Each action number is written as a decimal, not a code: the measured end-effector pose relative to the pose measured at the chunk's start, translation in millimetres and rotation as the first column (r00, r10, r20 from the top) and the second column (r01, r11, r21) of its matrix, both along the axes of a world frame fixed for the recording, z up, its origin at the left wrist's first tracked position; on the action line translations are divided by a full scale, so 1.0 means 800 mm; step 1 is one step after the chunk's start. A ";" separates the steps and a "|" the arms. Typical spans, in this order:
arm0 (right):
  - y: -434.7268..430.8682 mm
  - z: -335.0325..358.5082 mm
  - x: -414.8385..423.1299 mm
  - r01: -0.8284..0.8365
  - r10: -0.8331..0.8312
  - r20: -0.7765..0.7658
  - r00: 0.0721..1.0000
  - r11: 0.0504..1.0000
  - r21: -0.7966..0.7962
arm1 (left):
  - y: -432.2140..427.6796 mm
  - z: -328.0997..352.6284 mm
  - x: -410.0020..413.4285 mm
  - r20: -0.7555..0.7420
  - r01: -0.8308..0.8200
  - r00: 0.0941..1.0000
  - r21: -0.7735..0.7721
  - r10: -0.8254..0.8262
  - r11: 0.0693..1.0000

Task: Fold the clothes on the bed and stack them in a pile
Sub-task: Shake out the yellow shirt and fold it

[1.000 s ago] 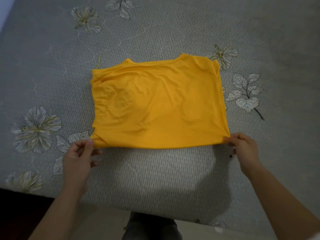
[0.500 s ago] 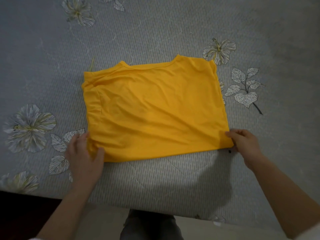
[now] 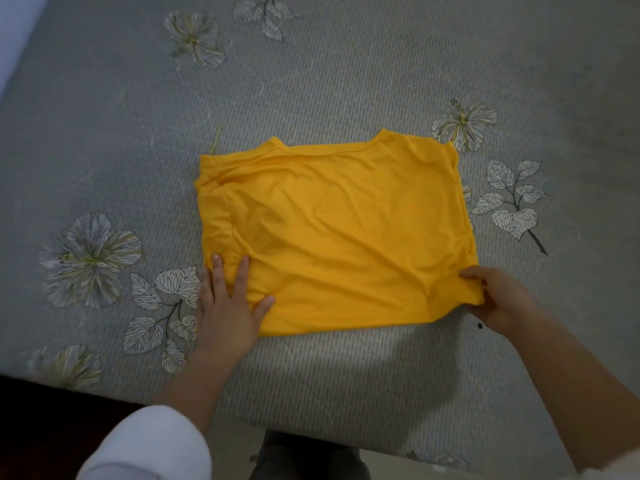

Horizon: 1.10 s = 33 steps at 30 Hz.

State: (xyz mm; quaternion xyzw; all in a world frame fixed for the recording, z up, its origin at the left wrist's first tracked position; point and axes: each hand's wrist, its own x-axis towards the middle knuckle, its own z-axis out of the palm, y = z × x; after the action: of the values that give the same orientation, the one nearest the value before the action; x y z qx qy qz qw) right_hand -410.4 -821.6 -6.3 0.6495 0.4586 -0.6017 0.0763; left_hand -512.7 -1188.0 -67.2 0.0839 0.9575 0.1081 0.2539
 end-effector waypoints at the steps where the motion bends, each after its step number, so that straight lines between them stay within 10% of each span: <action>1: -0.004 0.007 -0.005 0.002 -0.003 -0.046 0.999 0.999 -0.039 | 0.000 0.000 -0.001 0.014 -0.002 1.000 -0.001 0.002 1.000; 13: -0.170 0.073 -0.147 -0.392 0.333 -0.492 0.804 0.920 -0.019 | -0.012 0.034 -0.045 0.161 -0.203 0.973 0.251 0.166 0.946; 16: -0.244 0.057 -0.159 -0.631 0.561 -0.512 0.650 0.775 0.048 | -0.027 0.052 -0.045 0.162 -0.461 0.878 0.545 0.451 0.701; 19: -0.291 0.030 -0.155 -0.839 0.730 -0.470 0.496 0.543 -0.042 | -0.032 0.057 -0.035 0.519 -0.756 0.642 0.550 0.564 0.354; 21: -0.296 0.016 -0.156 -0.861 0.803 -0.349 0.484 0.509 -0.023 | -0.034 0.054 -0.027 0.523 -0.776 0.630 0.453 0.574 0.439; 28: -0.241 -0.020 -0.200 -0.444 0.474 -0.058 0.878 0.856 0.265 | -0.024 0.046 -0.017 0.370 -0.606 0.793 0.404 0.484 0.685; 33: -0.255 -0.028 -0.244 -0.306 0.411 -0.188 0.892 0.855 0.419 | -0.028 0.049 -0.015 0.367 -0.565 0.822 0.430 0.435 0.704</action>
State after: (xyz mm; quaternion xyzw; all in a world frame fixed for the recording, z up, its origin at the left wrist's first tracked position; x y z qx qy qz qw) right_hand -605.8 -1025.9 -28.7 0.4655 0.6858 -0.5594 -0.0021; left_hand -524.8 -1210.4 -28.1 -0.1288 0.8396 0.4377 0.2949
